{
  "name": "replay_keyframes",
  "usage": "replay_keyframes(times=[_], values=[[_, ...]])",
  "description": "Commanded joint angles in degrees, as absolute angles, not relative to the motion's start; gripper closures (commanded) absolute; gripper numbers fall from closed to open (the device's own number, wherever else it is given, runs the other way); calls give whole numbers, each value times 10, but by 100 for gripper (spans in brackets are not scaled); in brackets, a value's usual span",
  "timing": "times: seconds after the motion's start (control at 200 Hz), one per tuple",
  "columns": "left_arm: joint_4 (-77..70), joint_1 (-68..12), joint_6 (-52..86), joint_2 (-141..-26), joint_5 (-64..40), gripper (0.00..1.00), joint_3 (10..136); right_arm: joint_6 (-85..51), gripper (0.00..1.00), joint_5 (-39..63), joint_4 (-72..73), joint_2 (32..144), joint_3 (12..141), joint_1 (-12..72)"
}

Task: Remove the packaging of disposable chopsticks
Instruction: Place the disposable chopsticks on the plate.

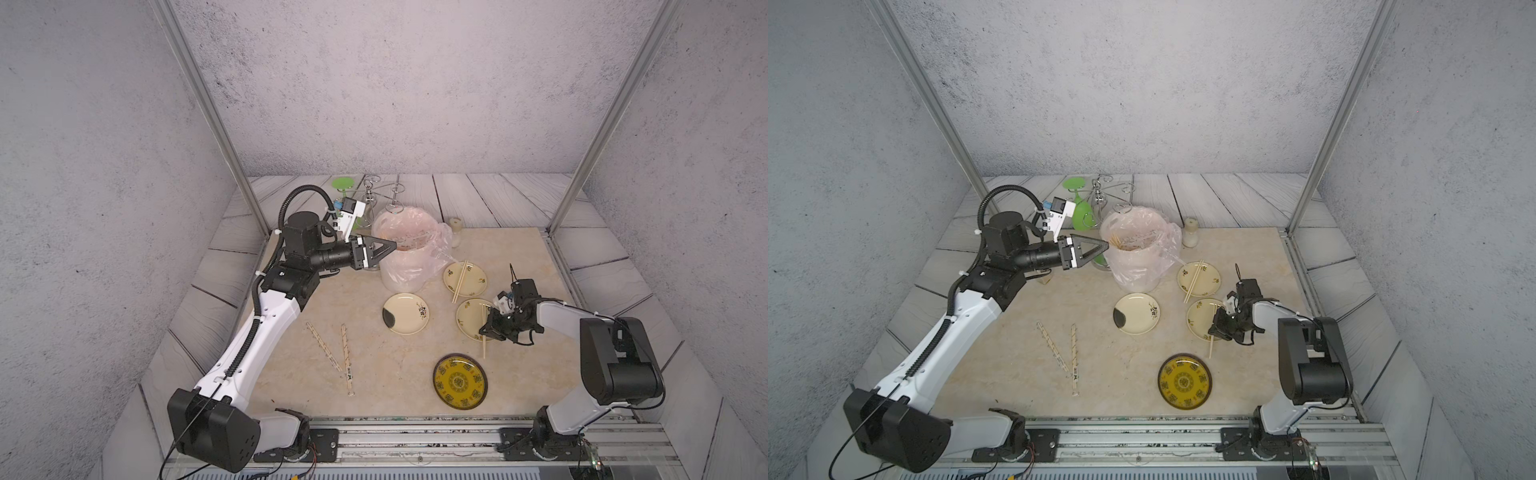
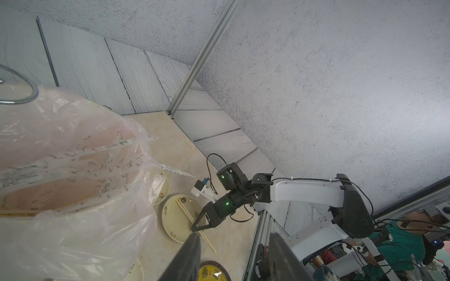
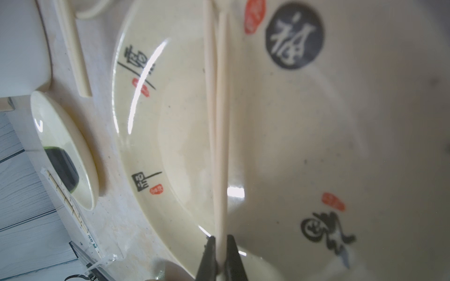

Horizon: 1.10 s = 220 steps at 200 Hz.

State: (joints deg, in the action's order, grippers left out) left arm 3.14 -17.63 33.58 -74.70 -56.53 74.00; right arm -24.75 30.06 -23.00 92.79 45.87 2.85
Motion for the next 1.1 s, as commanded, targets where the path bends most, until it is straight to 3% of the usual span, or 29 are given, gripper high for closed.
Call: replay_keyframes(times=[0.0,0.25,0.305,0.585,1.096], values=[[23,-174,325,-742,-565,52,749,-233,100,296,-236,943,477,24],[21,-174,327,-743,-567,52,749,-219,94,266,-255,949,489,24],[21,-174,327,-743,-568,52,749,-215,100,269,-253,950,489,24],[21,-174,328,-743,-568,52,749,-215,100,255,-247,885,484,24],[18,-174,330,-743,-570,52,748,-215,95,240,-247,959,516,23]])
